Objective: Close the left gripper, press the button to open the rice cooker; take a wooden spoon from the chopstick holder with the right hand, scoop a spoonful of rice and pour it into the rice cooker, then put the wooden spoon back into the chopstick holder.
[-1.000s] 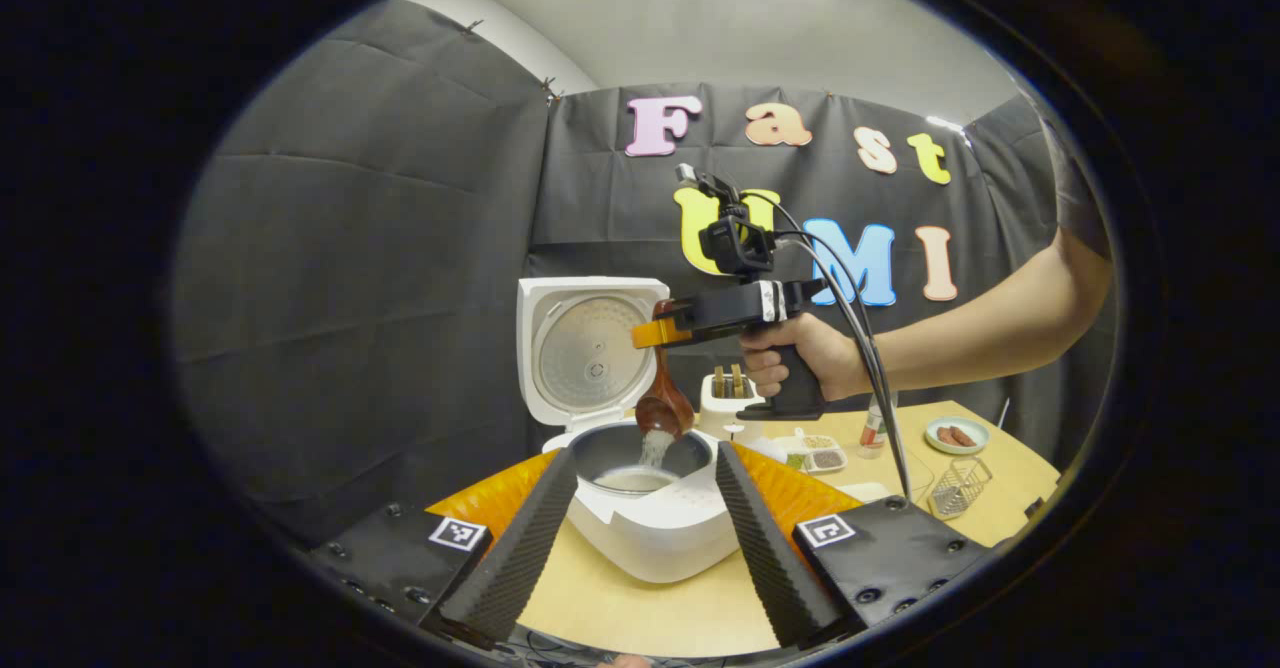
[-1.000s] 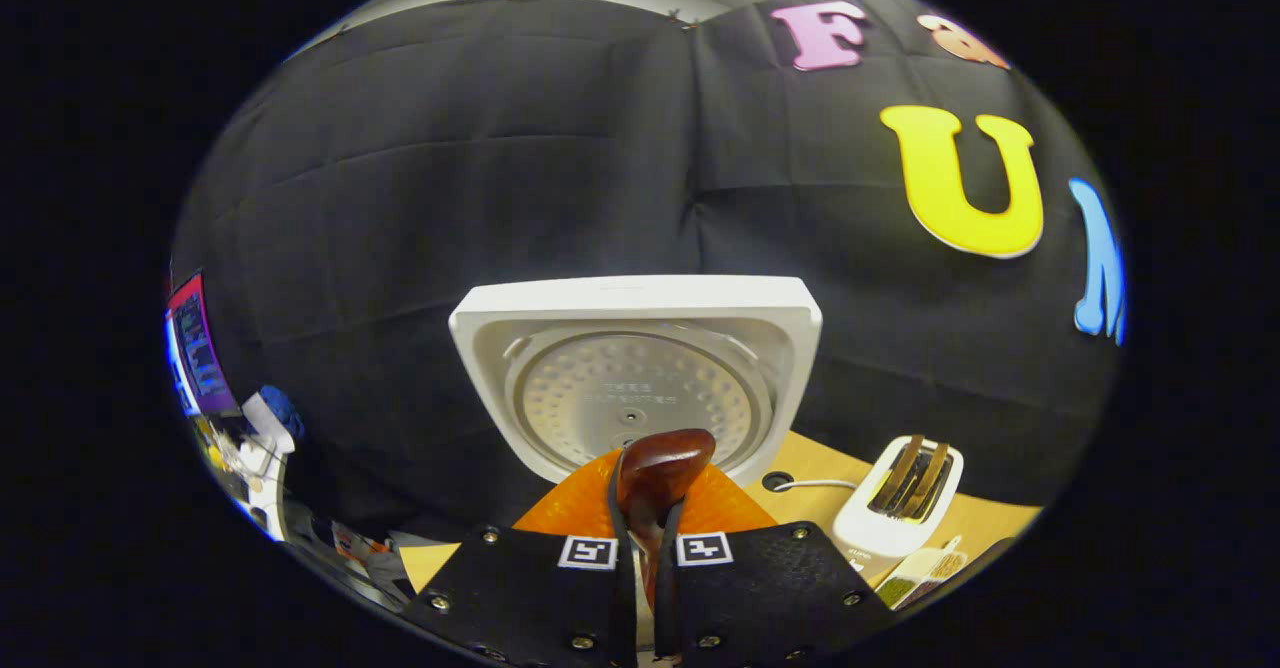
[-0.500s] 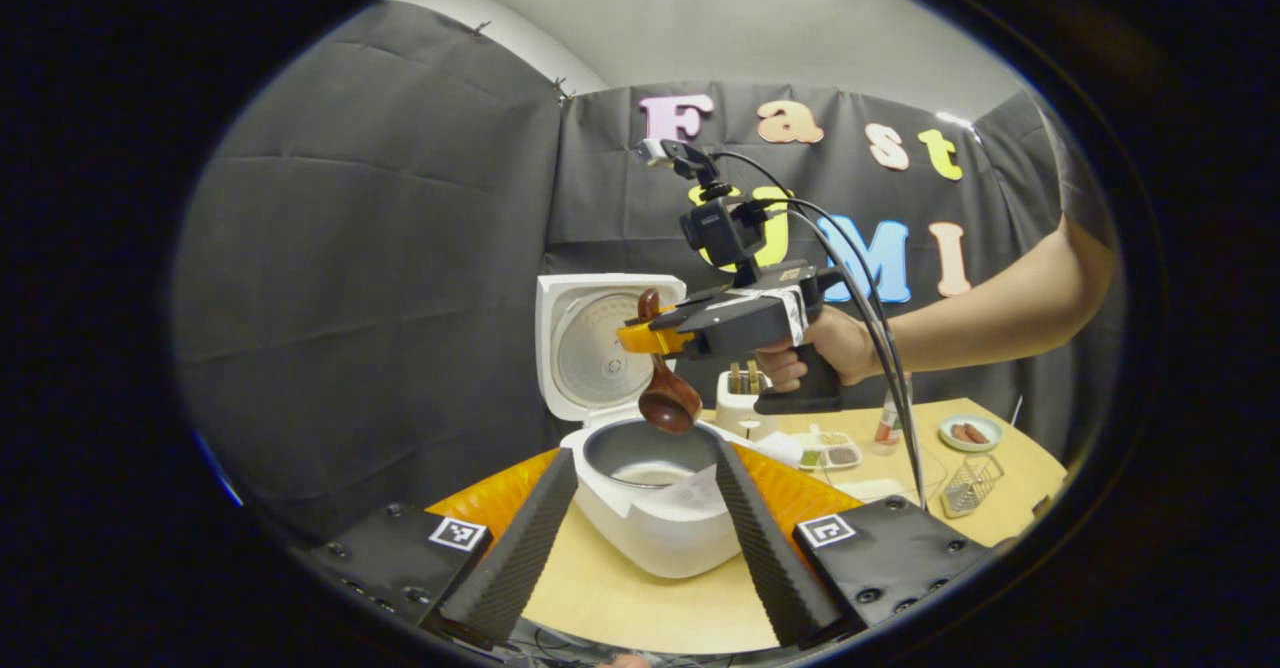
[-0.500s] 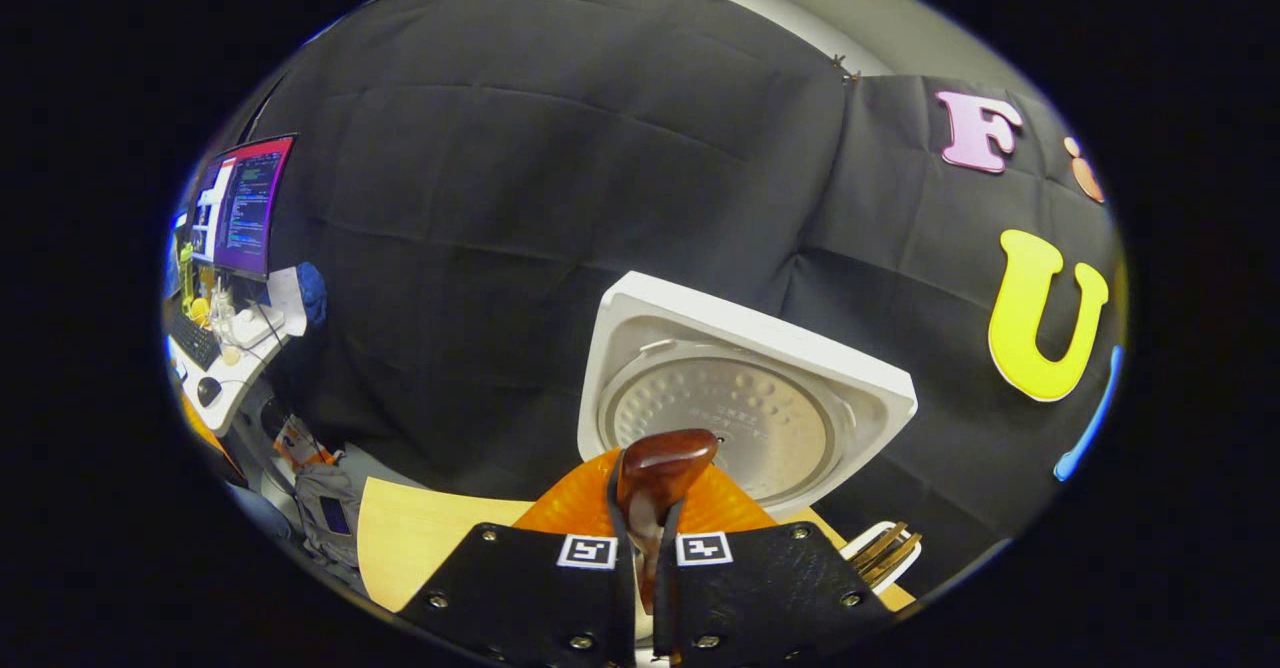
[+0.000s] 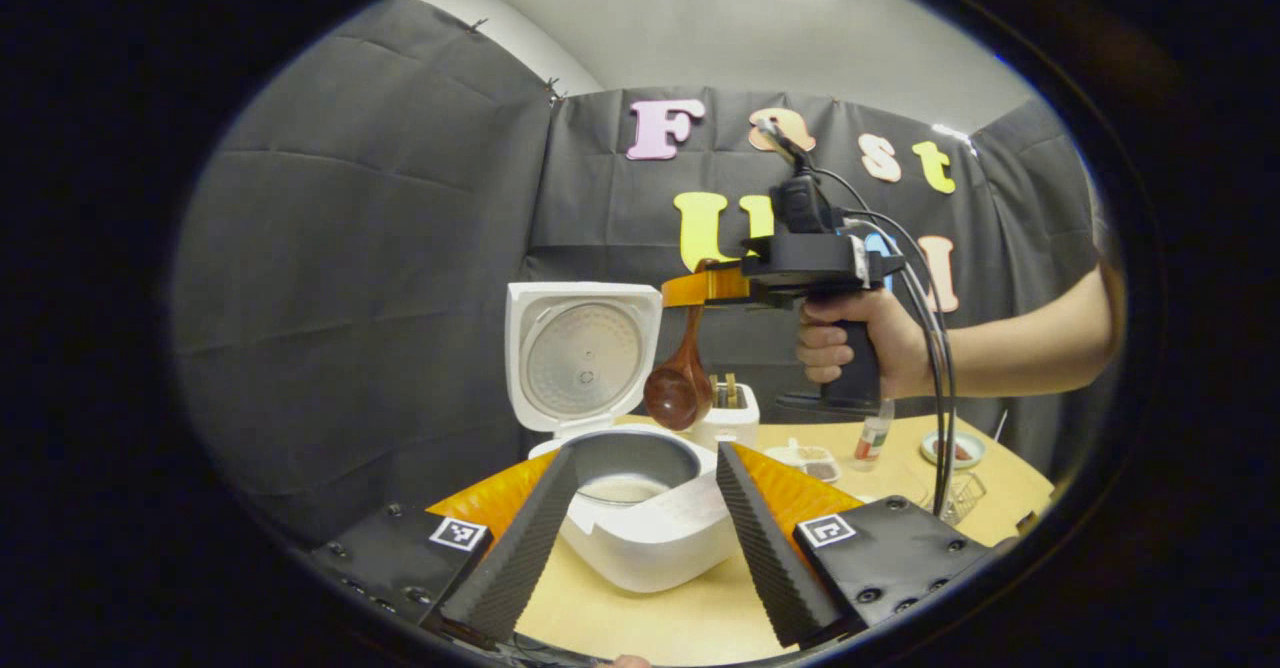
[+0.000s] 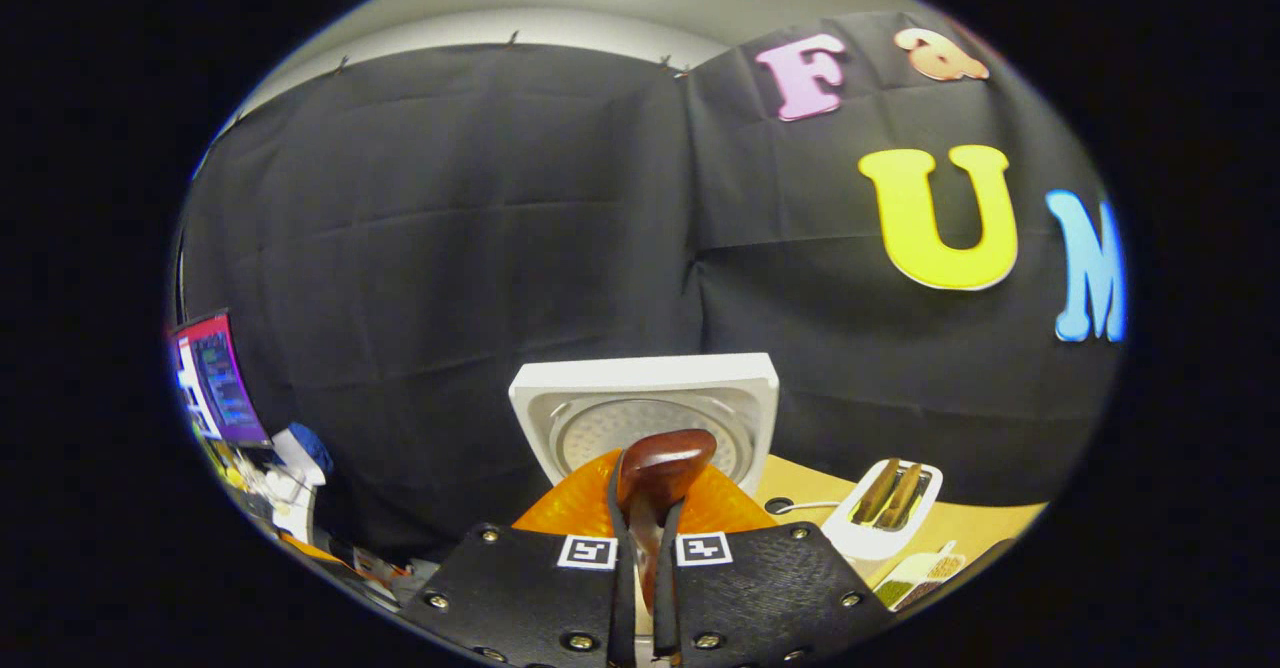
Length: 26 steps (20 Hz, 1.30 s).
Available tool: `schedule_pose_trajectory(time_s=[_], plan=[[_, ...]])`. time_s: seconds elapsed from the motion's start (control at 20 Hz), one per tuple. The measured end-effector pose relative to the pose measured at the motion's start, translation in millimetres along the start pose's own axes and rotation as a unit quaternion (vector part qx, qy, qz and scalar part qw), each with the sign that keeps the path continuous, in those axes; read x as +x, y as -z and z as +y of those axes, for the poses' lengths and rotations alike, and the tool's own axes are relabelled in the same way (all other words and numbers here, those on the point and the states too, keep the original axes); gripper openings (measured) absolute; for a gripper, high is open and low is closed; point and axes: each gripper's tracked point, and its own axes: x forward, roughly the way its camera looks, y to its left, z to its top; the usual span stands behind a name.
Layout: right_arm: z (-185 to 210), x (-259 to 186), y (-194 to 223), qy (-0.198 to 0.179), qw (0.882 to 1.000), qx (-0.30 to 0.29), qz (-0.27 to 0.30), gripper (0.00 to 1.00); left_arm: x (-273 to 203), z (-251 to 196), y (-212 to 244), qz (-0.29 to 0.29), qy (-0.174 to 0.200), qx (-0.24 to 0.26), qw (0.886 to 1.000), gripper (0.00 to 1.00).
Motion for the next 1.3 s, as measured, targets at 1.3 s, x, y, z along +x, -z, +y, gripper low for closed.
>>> schedule_pose_trajectory(time_s=[1.3], plan=[[-218,-313,18,0.246,0.945,0.2,-0.075,0.07,35,-137,-36,-0.011,0.071,0.048,0.996,0.97]])
